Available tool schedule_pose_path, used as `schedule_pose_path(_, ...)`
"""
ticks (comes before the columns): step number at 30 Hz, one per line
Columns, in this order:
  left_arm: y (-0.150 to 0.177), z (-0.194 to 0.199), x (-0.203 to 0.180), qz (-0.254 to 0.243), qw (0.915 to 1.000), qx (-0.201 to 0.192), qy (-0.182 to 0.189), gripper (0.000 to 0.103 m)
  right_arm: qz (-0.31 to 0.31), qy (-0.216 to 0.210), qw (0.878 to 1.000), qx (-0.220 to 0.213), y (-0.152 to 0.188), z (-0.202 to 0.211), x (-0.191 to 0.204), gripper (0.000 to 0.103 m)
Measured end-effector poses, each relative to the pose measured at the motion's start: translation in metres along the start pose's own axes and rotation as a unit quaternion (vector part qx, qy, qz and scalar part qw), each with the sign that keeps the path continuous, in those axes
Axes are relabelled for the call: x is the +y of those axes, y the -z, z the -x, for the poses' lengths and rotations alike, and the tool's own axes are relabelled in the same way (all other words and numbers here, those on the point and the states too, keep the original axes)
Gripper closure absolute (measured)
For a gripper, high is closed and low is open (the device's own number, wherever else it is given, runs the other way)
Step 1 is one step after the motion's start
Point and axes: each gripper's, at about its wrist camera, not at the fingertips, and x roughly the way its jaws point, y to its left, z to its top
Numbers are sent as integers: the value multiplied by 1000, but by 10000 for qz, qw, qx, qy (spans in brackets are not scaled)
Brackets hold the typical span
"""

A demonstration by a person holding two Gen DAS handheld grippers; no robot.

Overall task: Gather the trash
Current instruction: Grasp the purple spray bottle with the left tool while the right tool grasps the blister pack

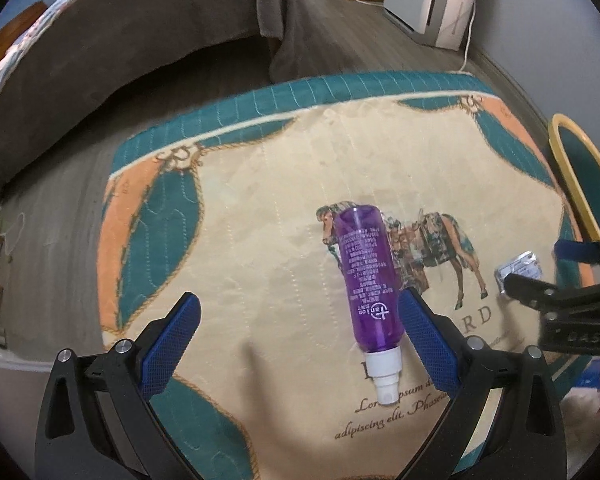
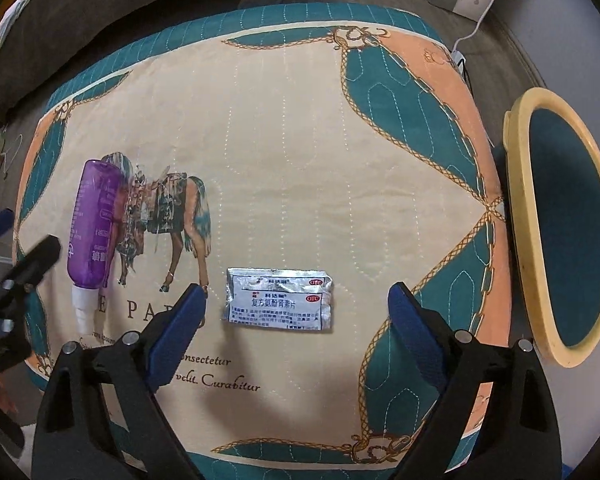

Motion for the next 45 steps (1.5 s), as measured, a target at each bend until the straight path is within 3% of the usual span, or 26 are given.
schedule_pose_path(10, -4, -20, -14, -70, 9998, 105, 139, 8, -51, -42, 9999, 97, 2, -3, -5, 25)
schedule_pose_path(13, -7, -24, -22, -138, 9993, 108, 330, 17, -100, -28, 9999, 110, -1, -4, -10, 25)
schedule_pose_path(15, -8, -28, -24, -141, 9987, 178, 447, 32, -172, -27, 9997, 150, -2, -5, -15, 25)
schedule_pose_path(17, -8, -34, -25, -140, 9983, 246, 513, 39, -234, -76, 9995, 178, -2, -5, -17, 27)
schedule_pose_path(20, -9, -39, -25, -146, 9982, 255, 515, 40, -212, -79, 9995, 232, -1, -8, -20, 30)
schedule_pose_path(22, -10, -39, -24, -150, 9984, 205, 515, 40, -212, -122, 9995, 218, -2, -8, -19, 38)
schedule_pose_path(27, -14, -41, -24, -113, 9984, 149, 540, 41, -255, -198, 9992, 243, -4, -8, -15, 39)
schedule_pose_path(30, -14, -43, -25, -210, 9987, 152, 432, 48, -232, -241, 9992, 222, -7, -10, -9, 39)
schedule_pose_path(34, -17, -45, -25, -214, 9987, 148, 436, 49, 7, -113, 9997, 196, -5, -13, 0, 40)
schedule_pose_path(36, -16, -45, -27, -277, 9985, 141, 443, 57, 141, -11, 9997, 180, -4, -11, 5, 49)
schedule_pose_path(38, -16, -45, -30, -358, 9983, 126, 437, 66, 148, -33, 9997, 166, -5, -9, 5, 50)
schedule_pose_path(45, -21, -34, -35, -425, 9981, -22, 449, 68, 68, -65, 9999, -37, -6, 6, -3, 55)
